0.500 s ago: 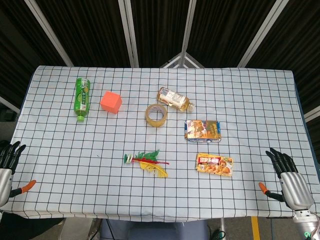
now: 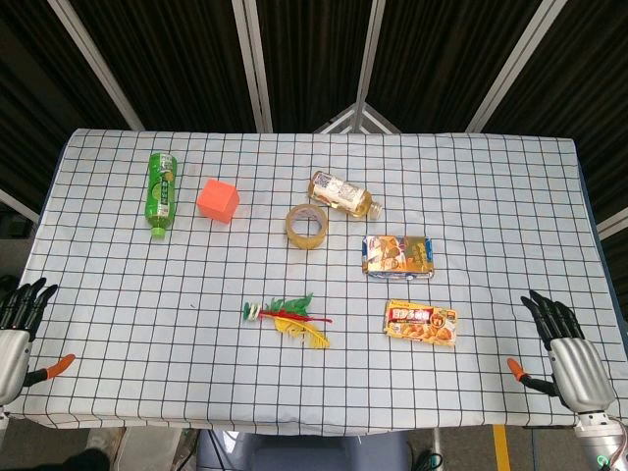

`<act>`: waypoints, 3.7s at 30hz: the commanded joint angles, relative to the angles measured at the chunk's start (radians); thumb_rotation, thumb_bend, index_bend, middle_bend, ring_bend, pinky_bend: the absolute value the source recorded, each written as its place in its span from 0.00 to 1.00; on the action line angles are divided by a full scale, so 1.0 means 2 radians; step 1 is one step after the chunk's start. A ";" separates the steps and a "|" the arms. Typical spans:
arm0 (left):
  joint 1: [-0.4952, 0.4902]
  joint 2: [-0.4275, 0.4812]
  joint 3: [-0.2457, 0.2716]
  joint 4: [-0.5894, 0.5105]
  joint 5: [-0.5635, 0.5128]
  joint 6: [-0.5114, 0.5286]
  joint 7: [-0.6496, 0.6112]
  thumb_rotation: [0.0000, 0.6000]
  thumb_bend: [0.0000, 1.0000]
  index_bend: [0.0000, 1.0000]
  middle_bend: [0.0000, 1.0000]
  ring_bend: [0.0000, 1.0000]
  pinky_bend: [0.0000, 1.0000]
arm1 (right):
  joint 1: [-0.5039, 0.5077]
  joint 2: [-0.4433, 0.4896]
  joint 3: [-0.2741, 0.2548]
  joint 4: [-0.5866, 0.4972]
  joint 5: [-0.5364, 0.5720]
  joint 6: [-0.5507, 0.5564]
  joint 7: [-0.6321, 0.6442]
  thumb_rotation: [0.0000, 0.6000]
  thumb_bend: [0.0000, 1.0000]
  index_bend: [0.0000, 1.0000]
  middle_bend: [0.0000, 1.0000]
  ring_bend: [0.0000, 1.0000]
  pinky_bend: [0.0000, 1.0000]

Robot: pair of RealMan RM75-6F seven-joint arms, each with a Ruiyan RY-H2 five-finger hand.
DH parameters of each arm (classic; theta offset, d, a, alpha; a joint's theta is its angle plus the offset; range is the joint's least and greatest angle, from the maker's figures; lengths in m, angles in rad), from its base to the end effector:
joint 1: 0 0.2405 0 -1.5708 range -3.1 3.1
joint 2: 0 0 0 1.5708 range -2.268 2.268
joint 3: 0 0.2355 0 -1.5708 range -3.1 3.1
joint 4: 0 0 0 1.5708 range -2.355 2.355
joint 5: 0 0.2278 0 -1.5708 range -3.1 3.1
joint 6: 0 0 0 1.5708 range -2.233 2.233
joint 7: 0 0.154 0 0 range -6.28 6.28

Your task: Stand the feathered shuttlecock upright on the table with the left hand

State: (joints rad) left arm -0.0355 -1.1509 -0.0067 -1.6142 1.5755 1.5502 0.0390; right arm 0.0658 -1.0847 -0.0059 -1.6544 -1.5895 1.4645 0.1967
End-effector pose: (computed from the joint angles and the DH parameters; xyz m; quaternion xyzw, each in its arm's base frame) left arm -0.2932 0.1660 0.1224 -0.6035 -0.3784 -0.3935 0.5812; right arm -0.2910 -0.1712 0.1240 0.5876 -0.4580 0.4300 0.5100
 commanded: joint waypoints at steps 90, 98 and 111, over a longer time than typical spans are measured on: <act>-0.318 -0.427 -0.121 0.035 -0.333 -0.138 0.434 1.00 0.67 0.60 0.13 0.00 0.00 | 0.000 0.011 0.002 -0.009 0.010 -0.006 0.042 1.00 0.34 0.00 0.00 0.00 0.00; -0.311 -0.404 -0.128 -0.005 -0.300 -0.126 0.390 1.00 0.67 0.60 0.13 0.00 0.00 | 0.000 0.012 0.002 -0.009 0.010 -0.005 0.042 1.00 0.34 0.00 0.00 0.00 0.00; -0.266 -0.311 -0.101 -0.086 -0.269 -0.111 0.327 1.00 0.66 0.60 0.13 0.00 0.00 | -0.001 0.011 0.001 -0.010 0.008 -0.005 0.038 1.00 0.34 0.00 0.00 0.00 0.00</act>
State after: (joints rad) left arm -0.5794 -1.7899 -0.2167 -1.7776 1.0297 1.3261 0.7098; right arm 0.0644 -1.0618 -0.0037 -1.6744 -1.5731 1.4539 0.2733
